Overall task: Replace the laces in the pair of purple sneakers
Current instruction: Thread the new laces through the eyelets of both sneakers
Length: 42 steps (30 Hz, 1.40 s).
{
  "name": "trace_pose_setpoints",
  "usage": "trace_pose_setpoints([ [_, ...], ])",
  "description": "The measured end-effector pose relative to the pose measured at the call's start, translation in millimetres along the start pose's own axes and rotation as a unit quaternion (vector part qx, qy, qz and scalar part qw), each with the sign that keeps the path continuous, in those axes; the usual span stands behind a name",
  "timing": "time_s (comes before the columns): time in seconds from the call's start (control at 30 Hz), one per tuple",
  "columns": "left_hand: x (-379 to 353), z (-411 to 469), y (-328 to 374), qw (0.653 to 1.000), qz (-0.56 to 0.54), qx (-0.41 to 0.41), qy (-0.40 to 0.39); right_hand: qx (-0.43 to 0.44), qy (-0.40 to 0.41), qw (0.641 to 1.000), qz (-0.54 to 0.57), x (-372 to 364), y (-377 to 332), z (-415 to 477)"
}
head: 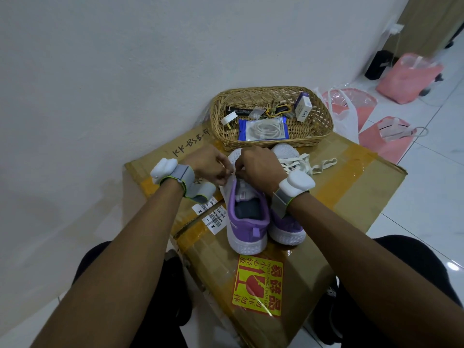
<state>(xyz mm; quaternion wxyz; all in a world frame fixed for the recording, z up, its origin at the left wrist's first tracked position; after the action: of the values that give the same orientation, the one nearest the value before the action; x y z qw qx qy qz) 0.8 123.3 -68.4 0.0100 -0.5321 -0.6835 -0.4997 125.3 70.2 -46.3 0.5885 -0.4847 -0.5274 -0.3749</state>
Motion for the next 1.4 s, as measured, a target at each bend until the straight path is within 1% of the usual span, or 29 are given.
trace_pose_setpoints([
  [0.1, -2.4, -5.2, 5.3, 0.994, 0.089, -0.053, 0.034, -0.040, -0.008, 0.999, -0.018, -6.4, 5.2, 3.4],
  [0.17, 1.2, -4.4, 4.7, 0.986, 0.133, -0.081, 0.054, -0.052, -0.037, 0.997, 0.046, -9.9, 12.1, 5.2],
  [0.2, 4.9, -4.0, 3.8, 0.986, 0.127, -0.088, 0.066, -0.053, -0.058, 0.993, 0.083, -10.0, 16.1, 5.4],
  [0.23, 10.5, -4.7, 4.4, 0.989, 0.071, -0.090, 0.093, -0.052, -0.081, 0.989, 0.110, -8.7, 19.8, 5.1],
  [0.27, 18.6, -6.3, 4.2, 0.987, -0.040, -0.089, 0.131, -0.053, -0.098, 0.986, 0.125, -7.4, 23.5, 4.3],
  [0.3, 26.6, -10.7, 4.2, 0.962, -0.197, -0.089, 0.168, -0.062, -0.104, 0.984, 0.127, -5.9, 27.7, 3.6],
  [0.33, 31.9, -14.0, 5.2, 0.912, -0.353, -0.099, 0.185, -0.077, -0.100, 0.984, 0.122, -4.7, 31.3, 2.1],
  [0.37, 32.8, -14.8, 7.8, 0.863, -0.461, -0.110, 0.174, -0.092, -0.092, 0.984, 0.118, -4.1, 33.9, 0.9],
  [0.4, 30.2, -14.9, 12.6, 0.848, -0.493, -0.118, 0.158, -0.104, -0.086, 0.984, 0.117, -4.0, 35.5, 0.1],
  [0.43, 26.6, -15.1, 14.8, 0.881, -0.436, -0.113, 0.142, -0.111, -0.084, 0.983, 0.117, -4.9, 36.1, 0.1],
  [0.5, 11.9, -18.2, 19.2, 0.980, -0.158, -0.093, 0.082, -0.126, -0.083, 0.982, 0.116, -6.6, 35.4, 0.0],
  [0.53, 3.3, -17.1, 18.6, 0.996, -0.017, -0.080, 0.046, -0.136, -0.080, 0.981, 0.113, -6.4, 35.1, -0.2],
  [0.57, -3.0, -15.3, 17.2, 0.993, 0.087, -0.075, 0.022, -0.146, -0.075, 0.980, 0.108, -5.7, 34.8, -0.5],
  [0.6, -4.5, -14.0, 15.3, 0.986, 0.141, -0.081, 0.021, -0.156, -0.073, 0.980, 0.102, -5.8, 34.6, -1.3],
  [0.67, 8.9, -15.9, 10.0, 0.978, 0.165, -0.096, 0.080, -0.171, -0.069, 0.979, 0.088, -5.0, 33.2, -2.7],
  [0.73, 38.6, -12.8, -11.6, 0.963, 0.168, -0.025, 0.210, -0.186, -0.067, 0.977, 0.075, -2.6, 32.7, -4.1],
  [0.8, 66.0, -19.1, -38.6, 0.916, 0.173, 0.070, 0.356, -0.189, -0.067, 0.978, 0.064, -1.3, 32.6, -4.0],
  [0.83, 70.3, -20.9, -46.3, 0.905, 0.170, 0.088, 0.379, -0.188, -0.068, 0.978, 0.062, -1.1, 32.5, -3.7],
  [0.87, 66.9, -21.0, -45.9, 0.916, 0.158, 0.080, 0.359, -0.185, -0.071, 0.978, 0.061, -1.2, 32.6, -3.6],
  [0.93, 47.2, -16.5, -27.7, 0.961, 0.147, 0.007, 0.232, -0.178, -0.077, 0.979, 0.060, -1.7, 34.0, -2.5],
  [0.97, 33.8, -17.1, -14.4, 0.973, 0.157, -0.034, 0.167, -0.176, -0.079, 0.979, 0.061, -2.1, 34.4, -2.1],
  [1.03, 9.4, -21.3, 10.4, 0.973, 0.184, -0.100, 0.093, -0.169, -0.079, 0.980, 0.067, -3.1, 35.4, -1.2],
  [1.1, -1.4, -17.8, 20.4, 0.968, 0.184, -0.141, 0.095, -0.163, -0.076, 0.981, 0.075, -4.0, 37.2, -1.5],
  [1.17, 0.8, -12.1, 16.6, 0.970, 0.178, -0.133, 0.103, -0.160, -0.070, 0.981, 0.083, -4.5, 39.5, -1.9],
  [1.23, 21.4, -4.1, -2.8, 0.965, 0.183, -0.044, 0.184, -0.158, -0.065, 0.982, 0.086, -5.1, 41.1, -1.5],
  [1.3, 50.0, -8.7, -29.9, 0.925, 0.197, 0.085, 0.313, -0.160, -0.062, 0.982, 0.083, -6.3, 41.9, -0.9],
  [1.33, 57.9, -12.0, -39.9, 0.908, 0.209, 0.124, 0.341, -0.161, -0.062, 0.982, 0.082, -7.1, 42.0, -0.5],
  [1.37, 57.8, -12.9, -43.3, 0.908, 0.210, 0.130, 0.339, -0.160, -0.063, 0.982, 0.082, -7.7, 42.3, -0.2],
  [1.4, 51.6, -11.3, -40.3, 0.922, 0.203, 0.115, 0.309, -0.160, -0.065, 0.982, 0.082, -7.5, 42.7, 0.1],
])
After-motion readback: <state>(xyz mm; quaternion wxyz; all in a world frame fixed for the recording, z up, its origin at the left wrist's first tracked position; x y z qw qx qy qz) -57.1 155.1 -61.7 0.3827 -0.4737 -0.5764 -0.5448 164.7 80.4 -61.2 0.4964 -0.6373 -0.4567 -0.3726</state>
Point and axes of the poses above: each hand's wrist, its own z-axis towards the middle knuckle, its own x-axis out of the back of the hand, y = z × x, the point moved 5 cm from there along z, towards the middle knuckle, and after that the axes turned 10 degrees about -y, right-handed, at the moved point
